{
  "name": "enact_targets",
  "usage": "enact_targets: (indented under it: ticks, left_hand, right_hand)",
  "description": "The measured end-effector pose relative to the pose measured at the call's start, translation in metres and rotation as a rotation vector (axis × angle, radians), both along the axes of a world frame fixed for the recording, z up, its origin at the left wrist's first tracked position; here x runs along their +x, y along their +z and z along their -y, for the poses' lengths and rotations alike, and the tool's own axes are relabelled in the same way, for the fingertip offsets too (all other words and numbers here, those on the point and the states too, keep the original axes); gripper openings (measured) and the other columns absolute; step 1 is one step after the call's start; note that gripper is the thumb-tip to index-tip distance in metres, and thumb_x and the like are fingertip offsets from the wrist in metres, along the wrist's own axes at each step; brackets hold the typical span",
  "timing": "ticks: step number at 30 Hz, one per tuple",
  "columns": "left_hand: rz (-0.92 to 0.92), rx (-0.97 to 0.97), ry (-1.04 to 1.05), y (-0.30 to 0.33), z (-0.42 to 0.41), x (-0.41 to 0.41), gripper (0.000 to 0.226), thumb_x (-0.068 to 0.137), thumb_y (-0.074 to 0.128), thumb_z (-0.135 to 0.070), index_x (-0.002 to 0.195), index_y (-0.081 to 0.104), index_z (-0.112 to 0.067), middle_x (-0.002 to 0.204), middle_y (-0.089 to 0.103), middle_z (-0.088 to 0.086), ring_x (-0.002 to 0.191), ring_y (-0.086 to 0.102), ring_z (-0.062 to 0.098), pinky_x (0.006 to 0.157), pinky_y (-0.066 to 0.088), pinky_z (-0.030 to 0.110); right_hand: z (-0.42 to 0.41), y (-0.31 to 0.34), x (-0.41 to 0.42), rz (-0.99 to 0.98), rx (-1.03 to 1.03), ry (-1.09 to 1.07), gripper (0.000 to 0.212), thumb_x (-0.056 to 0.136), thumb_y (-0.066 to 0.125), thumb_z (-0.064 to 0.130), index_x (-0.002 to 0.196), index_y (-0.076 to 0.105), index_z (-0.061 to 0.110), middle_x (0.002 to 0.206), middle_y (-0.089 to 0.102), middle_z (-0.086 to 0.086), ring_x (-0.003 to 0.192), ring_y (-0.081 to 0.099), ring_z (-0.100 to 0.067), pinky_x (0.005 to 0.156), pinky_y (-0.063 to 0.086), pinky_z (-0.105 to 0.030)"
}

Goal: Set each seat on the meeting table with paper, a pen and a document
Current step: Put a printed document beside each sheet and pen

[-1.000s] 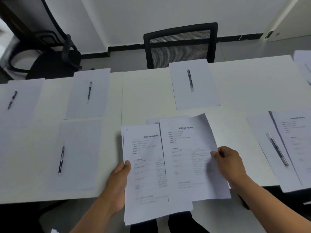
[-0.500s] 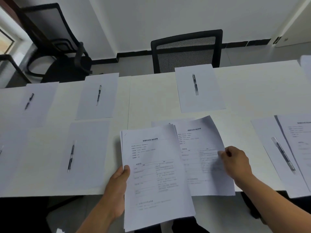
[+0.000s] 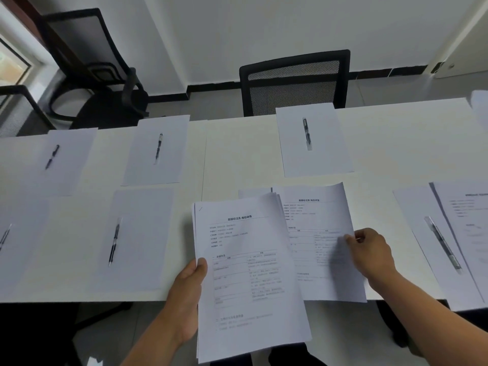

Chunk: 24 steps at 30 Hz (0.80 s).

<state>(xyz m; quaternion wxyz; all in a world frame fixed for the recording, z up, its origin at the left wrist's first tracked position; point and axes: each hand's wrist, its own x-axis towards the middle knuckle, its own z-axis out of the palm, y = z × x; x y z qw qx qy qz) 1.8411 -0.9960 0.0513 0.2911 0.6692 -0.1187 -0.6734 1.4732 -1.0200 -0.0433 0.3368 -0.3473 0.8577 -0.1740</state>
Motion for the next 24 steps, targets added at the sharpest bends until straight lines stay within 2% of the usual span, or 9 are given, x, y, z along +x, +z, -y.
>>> enact_targets:
  ticks: [2, 5, 7, 9, 11, 14, 17, 21, 24]
  left_hand:
    - [0.001, -0.005, -0.006, 0.003, 0.000, -0.002, 0.033, 0.116, 0.045, -0.033, 0.137, 0.071, -0.030, 0.126, 0.081, 0.001, 0.112, 0.079, 0.025, 0.083, 0.063, 0.043]
    - [-0.001, -0.022, -0.014, 0.010, 0.001, -0.003, 0.033, 0.116, 0.044, -0.034, 0.137, 0.070, -0.032, 0.125, 0.081, -0.001, 0.106, 0.081, 0.022, 0.076, 0.065, 0.040]
    - [-0.007, -0.036, -0.002, 0.014, 0.000, -0.004, 0.033, 0.116, 0.044, -0.034, 0.138, 0.070, -0.031, 0.126, 0.081, -0.001, 0.107, 0.081, 0.021, 0.074, 0.066, 0.039]
    - [-0.024, -0.049, 0.024, 0.019, -0.001, -0.004, 0.034, 0.116, 0.044, -0.033, 0.138, 0.070, -0.027, 0.127, 0.081, 0.001, 0.108, 0.080, 0.021, 0.074, 0.067, 0.038]
    - [-0.033, -0.061, 0.045, 0.025, -0.003, -0.003, 0.034, 0.116, 0.045, -0.032, 0.138, 0.070, -0.024, 0.126, 0.081, 0.002, 0.108, 0.080, 0.022, 0.072, 0.067, 0.037]
    - [-0.026, -0.080, 0.082, 0.035, -0.005, 0.001, 0.033, 0.116, 0.046, -0.031, 0.136, 0.071, -0.022, 0.124, 0.081, 0.003, 0.105, 0.081, 0.021, 0.068, 0.067, 0.035]
    - [-0.024, -0.107, 0.098, 0.042, -0.008, 0.013, 0.034, 0.116, 0.046, -0.031, 0.138, 0.070, -0.022, 0.127, 0.080, 0.003, 0.112, 0.080, 0.023, 0.081, 0.066, 0.040]
    - [-0.029, -0.135, 0.113, 0.047, -0.013, 0.035, 0.035, 0.117, 0.044, -0.032, 0.140, 0.070, -0.023, 0.131, 0.079, 0.003, 0.118, 0.077, 0.025, 0.094, 0.062, 0.045]
    - [-0.022, -0.157, 0.129, 0.050, -0.018, 0.062, 0.035, 0.117, 0.044, -0.031, 0.137, 0.071, -0.021, 0.129, 0.080, 0.004, 0.116, 0.078, 0.025, 0.094, 0.061, 0.045]
  right_hand:
    - [-0.002, 0.005, 0.003, -0.021, -0.020, -0.017, 0.025, 0.101, 0.067, 0.026, 0.113, 0.063, 0.004, 0.110, 0.069, -0.015, 0.096, 0.064, -0.036, 0.084, 0.050, -0.040]
    - [-0.007, 0.015, 0.009, -0.078, -0.004, -0.003, 0.045, 0.097, 0.068, 0.026, 0.135, 0.062, 0.002, 0.132, 0.062, -0.022, 0.114, 0.063, -0.042, 0.097, 0.054, -0.049]
    - [-0.008, 0.027, 0.019, -0.039, -0.051, 0.048, 0.037, 0.098, 0.066, 0.026, 0.130, 0.063, 0.006, 0.125, 0.063, -0.016, 0.107, 0.063, -0.034, 0.092, 0.053, -0.044]
    - [-0.009, 0.043, 0.035, 0.071, -0.096, 0.139, 0.016, 0.103, 0.063, 0.028, 0.109, 0.066, 0.014, 0.109, 0.068, -0.004, 0.094, 0.064, -0.021, 0.080, 0.050, -0.038]
    - [-0.009, 0.060, 0.055, 0.189, -0.085, 0.240, 0.022, 0.106, 0.059, 0.035, 0.094, 0.066, 0.018, 0.097, 0.071, 0.003, 0.088, 0.067, -0.019, 0.076, 0.052, -0.037]
    - [-0.006, 0.080, 0.084, 0.338, -0.065, 0.334, 0.042, 0.107, 0.054, 0.046, 0.089, 0.068, 0.011, 0.085, 0.073, 0.004, 0.079, 0.069, -0.019, 0.075, 0.054, -0.034]
    - [-0.002, 0.089, 0.112, 0.428, -0.077, 0.380, 0.055, 0.104, 0.057, 0.052, 0.083, 0.056, 0.000, 0.072, 0.062, -0.003, 0.063, 0.055, -0.011, 0.067, 0.045, -0.029]
    - [0.002, 0.092, 0.139, 0.427, -0.101, 0.402, 0.045, 0.098, 0.069, 0.040, 0.074, 0.041, 0.015, 0.068, 0.046, 0.000, 0.062, 0.040, -0.013, 0.063, 0.035, -0.032]
    - [0.005, 0.093, 0.167, 0.445, -0.093, 0.399, 0.045, 0.096, 0.071, 0.034, 0.075, 0.043, 0.005, 0.067, 0.049, 0.000, 0.061, 0.042, -0.014, 0.062, 0.037, -0.033]
